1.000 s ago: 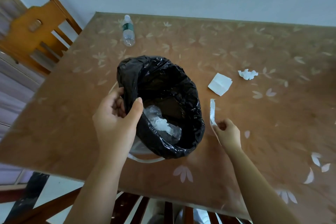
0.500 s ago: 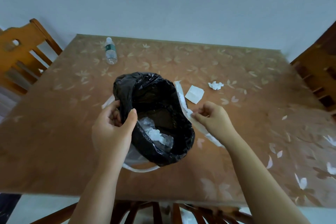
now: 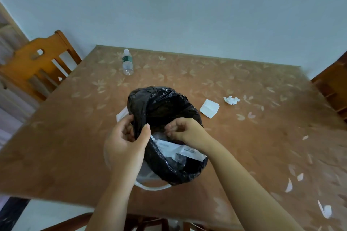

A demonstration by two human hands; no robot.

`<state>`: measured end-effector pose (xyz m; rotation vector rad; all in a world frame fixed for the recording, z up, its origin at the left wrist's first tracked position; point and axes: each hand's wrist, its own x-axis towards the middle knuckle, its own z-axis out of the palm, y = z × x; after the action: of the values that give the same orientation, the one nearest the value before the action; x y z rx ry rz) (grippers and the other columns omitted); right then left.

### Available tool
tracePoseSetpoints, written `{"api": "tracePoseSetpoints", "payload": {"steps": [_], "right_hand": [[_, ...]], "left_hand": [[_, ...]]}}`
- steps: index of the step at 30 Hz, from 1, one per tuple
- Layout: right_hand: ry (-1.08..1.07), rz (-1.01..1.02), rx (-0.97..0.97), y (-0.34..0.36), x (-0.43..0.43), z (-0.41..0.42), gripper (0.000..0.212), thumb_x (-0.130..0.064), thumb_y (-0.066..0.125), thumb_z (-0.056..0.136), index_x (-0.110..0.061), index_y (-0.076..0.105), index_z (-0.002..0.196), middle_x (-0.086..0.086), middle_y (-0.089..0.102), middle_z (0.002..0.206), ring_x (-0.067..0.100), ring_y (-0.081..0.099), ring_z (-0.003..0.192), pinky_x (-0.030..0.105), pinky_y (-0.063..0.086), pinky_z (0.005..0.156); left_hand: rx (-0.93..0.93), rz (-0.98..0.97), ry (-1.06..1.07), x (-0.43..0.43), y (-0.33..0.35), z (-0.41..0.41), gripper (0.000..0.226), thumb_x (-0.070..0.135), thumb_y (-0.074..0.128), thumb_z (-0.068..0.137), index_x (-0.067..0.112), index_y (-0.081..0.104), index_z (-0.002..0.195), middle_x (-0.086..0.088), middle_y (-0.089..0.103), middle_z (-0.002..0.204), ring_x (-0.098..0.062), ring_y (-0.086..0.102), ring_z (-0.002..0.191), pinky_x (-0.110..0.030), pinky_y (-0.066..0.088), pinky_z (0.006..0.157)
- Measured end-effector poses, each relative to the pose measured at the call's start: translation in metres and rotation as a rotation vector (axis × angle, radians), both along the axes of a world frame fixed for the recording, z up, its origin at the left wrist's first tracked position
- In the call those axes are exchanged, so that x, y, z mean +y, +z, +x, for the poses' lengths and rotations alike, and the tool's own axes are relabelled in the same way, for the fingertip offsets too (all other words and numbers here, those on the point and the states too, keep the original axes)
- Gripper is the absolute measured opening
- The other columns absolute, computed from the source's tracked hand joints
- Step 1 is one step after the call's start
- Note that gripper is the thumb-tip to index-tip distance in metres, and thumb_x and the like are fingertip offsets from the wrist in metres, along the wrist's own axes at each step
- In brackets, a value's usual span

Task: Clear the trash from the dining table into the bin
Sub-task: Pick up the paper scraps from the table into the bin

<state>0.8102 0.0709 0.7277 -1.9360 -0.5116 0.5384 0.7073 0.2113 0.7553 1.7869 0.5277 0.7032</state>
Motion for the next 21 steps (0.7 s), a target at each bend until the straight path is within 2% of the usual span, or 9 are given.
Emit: {"api": "tracePoseSetpoints", "payload": {"steps": [3, 7, 10, 13, 15, 18, 21], "right_hand": [[-0.053, 0.001, -0.057, -0.004, -0.014, 0.008, 0.017, -0.008, 0.064, 0.080, -0.025, 0.063, 0.083, -0.013, 0.065, 0.075, -0.004, 0.060, 0.071, 0.013, 0.049, 0.073], [-0.295, 0.096, -0.124, -0.013, -0.049, 0.030, 0.018, -0.009, 0.062, 0.081, -0.027, 0.065, 0.082, -0.012, 0.067, 0.075, -0.005, 0.058, 0.065, 0.007, 0.045, 0.058], [-0.505, 0.104, -0.148, -0.031, -0.081, 0.056, 0.021, -0.012, 0.062, 0.081, -0.032, 0.063, 0.076, -0.013, 0.065, 0.073, -0.008, 0.056, 0.063, 0.005, 0.042, 0.058], [-0.604, 0.006, -0.126, -0.060, -0.107, 0.087, 0.011, -0.014, 0.060, 0.082, -0.024, 0.063, 0.084, -0.012, 0.061, 0.072, -0.008, 0.053, 0.056, 0.005, 0.038, 0.049], [-0.633, -0.048, -0.108, -0.082, -0.118, 0.109, 0.008, -0.015, 0.060, 0.082, -0.023, 0.061, 0.083, -0.009, 0.062, 0.075, -0.002, 0.055, 0.062, 0.012, 0.040, 0.053], [-0.629, -0.103, -0.088, -0.111, -0.125, 0.146, 0.008, -0.015, 0.058, 0.081, -0.022, 0.060, 0.084, -0.003, 0.064, 0.084, 0.008, 0.056, 0.072, 0.018, 0.039, 0.057], [-0.619, -0.129, -0.073, -0.136, -0.122, 0.175, 0.012, -0.015, 0.056, 0.081, -0.019, 0.062, 0.091, 0.000, 0.065, 0.090, 0.007, 0.056, 0.071, 0.019, 0.040, 0.058]], "left_hand": [[-0.011, 0.013, 0.012, 0.001, -0.001, 0.010, 0.020, 0.048, 0.062, 0.064, 0.062, 0.058, 0.078, 0.022, 0.062, 0.067, -0.006, 0.056, 0.059, -0.038, 0.052, 0.062], [-0.057, -0.008, 0.002, -0.003, -0.001, 0.033, 0.017, 0.038, 0.064, 0.070, 0.051, 0.063, 0.081, 0.022, 0.058, 0.062, 0.001, 0.050, 0.055, -0.020, 0.044, 0.054], [-0.083, 0.008, -0.001, -0.009, 0.001, 0.054, 0.015, 0.027, 0.067, 0.076, 0.039, 0.063, 0.085, 0.020, 0.057, 0.061, 0.000, 0.050, 0.056, -0.015, 0.042, 0.054], [-0.095, 0.062, -0.002, -0.018, 0.004, 0.078, 0.030, 0.022, 0.067, 0.078, 0.050, 0.060, 0.081, 0.021, 0.058, 0.061, 0.001, 0.051, 0.057, -0.013, 0.043, 0.055], [-0.093, 0.110, 0.024, -0.021, 0.005, 0.093, 0.031, 0.028, 0.066, 0.075, 0.058, 0.057, 0.077, 0.017, 0.056, 0.060, 0.000, 0.050, 0.057, -0.016, 0.044, 0.056], [-0.048, 0.159, 0.086, -0.025, 0.003, 0.116, 0.018, 0.041, 0.062, 0.070, 0.058, 0.058, 0.075, 0.008, 0.057, 0.064, -0.008, 0.051, 0.059, -0.037, 0.050, 0.061], [-0.036, 0.175, 0.071, -0.028, 0.000, 0.132, 0.017, 0.043, 0.061, 0.069, 0.058, 0.058, 0.077, 0.016, 0.055, 0.065, -0.005, 0.049, 0.059, -0.037, 0.049, 0.060]]}}
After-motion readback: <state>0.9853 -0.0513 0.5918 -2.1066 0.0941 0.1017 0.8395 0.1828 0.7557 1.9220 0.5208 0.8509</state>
